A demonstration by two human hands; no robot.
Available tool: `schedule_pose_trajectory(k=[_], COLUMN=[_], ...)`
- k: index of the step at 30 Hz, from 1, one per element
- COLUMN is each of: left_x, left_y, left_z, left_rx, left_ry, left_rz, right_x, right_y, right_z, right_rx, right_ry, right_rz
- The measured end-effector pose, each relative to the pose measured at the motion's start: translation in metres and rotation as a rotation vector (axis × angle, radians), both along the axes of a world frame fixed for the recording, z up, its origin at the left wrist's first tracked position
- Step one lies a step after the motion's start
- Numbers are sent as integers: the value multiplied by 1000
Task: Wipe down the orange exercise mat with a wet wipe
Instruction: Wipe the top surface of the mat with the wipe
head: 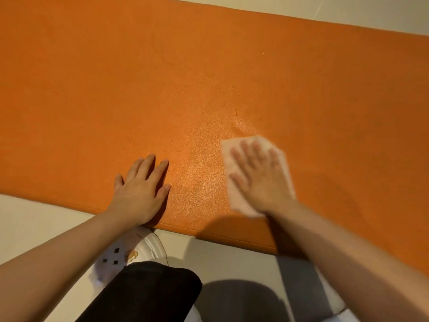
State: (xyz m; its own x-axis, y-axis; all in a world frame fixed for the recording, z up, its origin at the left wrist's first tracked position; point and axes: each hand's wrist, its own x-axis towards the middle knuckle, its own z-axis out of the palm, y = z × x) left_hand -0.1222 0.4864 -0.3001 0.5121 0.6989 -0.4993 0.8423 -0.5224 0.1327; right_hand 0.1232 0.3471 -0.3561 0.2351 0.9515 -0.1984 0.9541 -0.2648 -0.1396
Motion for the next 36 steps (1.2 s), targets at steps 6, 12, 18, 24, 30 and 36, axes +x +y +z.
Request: schedule_pose_trajectory(k=[6,12,18,24,30,36], left_x=[-1,17,60,89,97,122], left_y=[8,23,41,47,54,86], left_z=[-1,-2,-7,-12,-12,-21], left_rx=[56,90,65,-10,1,97], left_ry=[-37,-77,-89,-87,-64,-94], left_rz=[-50,-90,-23,-16,8,-31], right_x=[119,17,-47,86,159,78], right_y=[-52,-10,39,49,9,32], right_z=[19,3,11,-3,7,5], right_rx=[-119,3,-12,5,-3,43], right_ry=[17,30,120,-21,18,9], right_rz=[-617,-378,225,-151,-499,-99])
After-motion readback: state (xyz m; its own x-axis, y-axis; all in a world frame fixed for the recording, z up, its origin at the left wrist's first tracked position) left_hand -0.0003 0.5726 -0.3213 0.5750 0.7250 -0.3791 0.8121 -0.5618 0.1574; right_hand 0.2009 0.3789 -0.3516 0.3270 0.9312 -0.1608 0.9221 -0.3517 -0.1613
